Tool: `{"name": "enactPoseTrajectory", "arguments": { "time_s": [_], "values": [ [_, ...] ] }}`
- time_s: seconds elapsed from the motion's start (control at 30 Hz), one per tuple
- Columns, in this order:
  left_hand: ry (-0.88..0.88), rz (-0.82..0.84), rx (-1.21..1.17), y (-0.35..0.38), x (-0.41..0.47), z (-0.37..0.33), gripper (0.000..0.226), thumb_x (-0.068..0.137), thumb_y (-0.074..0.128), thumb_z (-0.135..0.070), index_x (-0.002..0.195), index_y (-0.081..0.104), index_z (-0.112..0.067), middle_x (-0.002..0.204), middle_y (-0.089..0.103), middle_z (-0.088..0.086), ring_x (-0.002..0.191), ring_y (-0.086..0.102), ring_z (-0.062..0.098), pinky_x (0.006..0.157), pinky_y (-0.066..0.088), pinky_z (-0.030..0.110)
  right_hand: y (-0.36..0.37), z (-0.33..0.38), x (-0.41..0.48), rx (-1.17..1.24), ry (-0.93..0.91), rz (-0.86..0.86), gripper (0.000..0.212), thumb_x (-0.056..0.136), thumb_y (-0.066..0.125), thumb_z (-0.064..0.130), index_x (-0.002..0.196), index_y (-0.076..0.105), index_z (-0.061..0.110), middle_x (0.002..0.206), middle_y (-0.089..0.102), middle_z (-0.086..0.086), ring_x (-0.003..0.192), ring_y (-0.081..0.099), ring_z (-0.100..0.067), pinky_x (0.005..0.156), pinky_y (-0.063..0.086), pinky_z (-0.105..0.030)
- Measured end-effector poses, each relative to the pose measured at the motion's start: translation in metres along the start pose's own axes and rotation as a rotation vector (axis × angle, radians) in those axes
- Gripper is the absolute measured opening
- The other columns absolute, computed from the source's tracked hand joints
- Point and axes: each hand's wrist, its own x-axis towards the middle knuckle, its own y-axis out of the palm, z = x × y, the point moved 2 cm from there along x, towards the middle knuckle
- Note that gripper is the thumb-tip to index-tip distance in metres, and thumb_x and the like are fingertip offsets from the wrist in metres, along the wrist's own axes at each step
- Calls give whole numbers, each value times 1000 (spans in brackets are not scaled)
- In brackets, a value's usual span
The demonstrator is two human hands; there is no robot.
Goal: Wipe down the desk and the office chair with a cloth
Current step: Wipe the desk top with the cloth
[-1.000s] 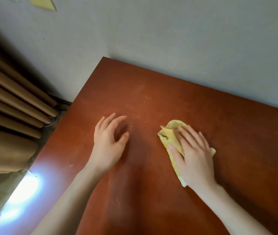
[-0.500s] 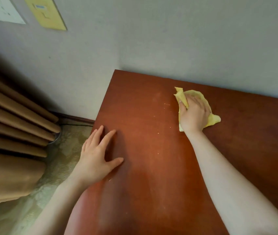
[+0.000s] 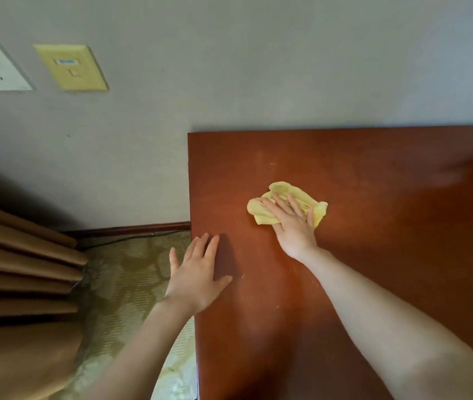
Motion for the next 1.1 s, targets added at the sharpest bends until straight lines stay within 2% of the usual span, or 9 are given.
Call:
{"name": "enactPoseTrajectory", "arguments": {
  "time_s": [0.13, 0.27, 0.37, 0.53, 0.63, 0.77, 0.93, 1.0, 1.1],
  "values": [
    [-31, -84, -23, -9, 11, -5, 76, 92, 52, -44, 151, 8, -23, 153, 14, 9, 142, 13, 28, 118, 11, 49, 4, 12, -48, -1, -162, -36, 68, 90, 49, 1, 140, 35, 45, 150, 30, 20, 144, 7, -7, 116, -2, -53],
    [-86, -116, -51, -7, 33, -14, 69, 98, 39, -45, 152, 2, -21, 158, -12, 10, 145, -13, 30, 116, 0, 49, 10, 0, -82, -35, -410, 28, 71, 84, 52, -1, 140, 38, 41, 146, 38, 18, 144, 11, -7, 116, 0, -50],
    [-126, -169, -42, -5, 55, -19, 66, 99, 26, -49, 152, -3, -23, 158, -19, 8, 144, -20, 28, 116, -5, 48, 2, -22, -75, -70, -502, 86, 69, 86, 51, 0, 142, 36, 38, 147, 37, 17, 143, 10, -5, 115, 1, -43],
    [-179, -297, 31, 1, 75, -20, 64, 97, 18, -52, 152, 9, -20, 160, 2, 4, 147, -5, 23, 116, -5, 52, -29, -65, -21, -8, -304, 3, 73, 88, 53, 0, 141, 26, 42, 147, 35, 16, 142, 12, -5, 117, 7, -47],
    [-167, -344, 65, 2, 75, -20, 72, 91, 9, -56, 150, 23, -16, 158, 17, 9, 146, 7, 27, 116, 0, 51, -48, -85, 22, 35, -167, -65, 70, 89, 51, -1, 142, 30, 39, 148, 36, 11, 143, 14, -11, 116, 6, -47],
    [-161, -391, 6, 3, 77, -22, 68, 92, 21, -53, 145, 38, -14, 151, 32, 13, 142, 18, 30, 115, 7, 54, -60, -99, 79, 63, 27, -134, 57, 95, 47, 7, 143, 34, 34, 151, 32, 8, 145, 13, -19, 116, 1, -48],
    [-152, -424, -39, 1, 80, -25, 64, 91, 27, -47, 142, 44, -12, 148, 38, 15, 139, 25, 32, 114, 16, 55, -58, -75, 142, 40, 244, -220, 55, 96, 43, 14, 143, 31, 40, 152, 28, 14, 144, 11, -17, 113, -7, -52],
    [-156, -425, -48, 0, 80, -26, 63, 91, 27, -47, 142, 44, -12, 148, 38, 15, 139, 25, 32, 114, 16, 54, -50, -53, 157, 61, 260, -217, 56, 94, 44, 16, 142, 31, 42, 152, 26, 17, 144, 10, -14, 112, -9, -53],
    [-164, -424, -51, -2, 83, -24, 63, 91, 27, -46, 141, 45, -13, 147, 39, 15, 139, 27, 33, 114, 17, 53, -36, -13, 162, 45, 103, -178, 58, 91, 46, 17, 141, 33, 43, 151, 28, 17, 143, 13, -13, 113, -6, -52]
  ]
}}
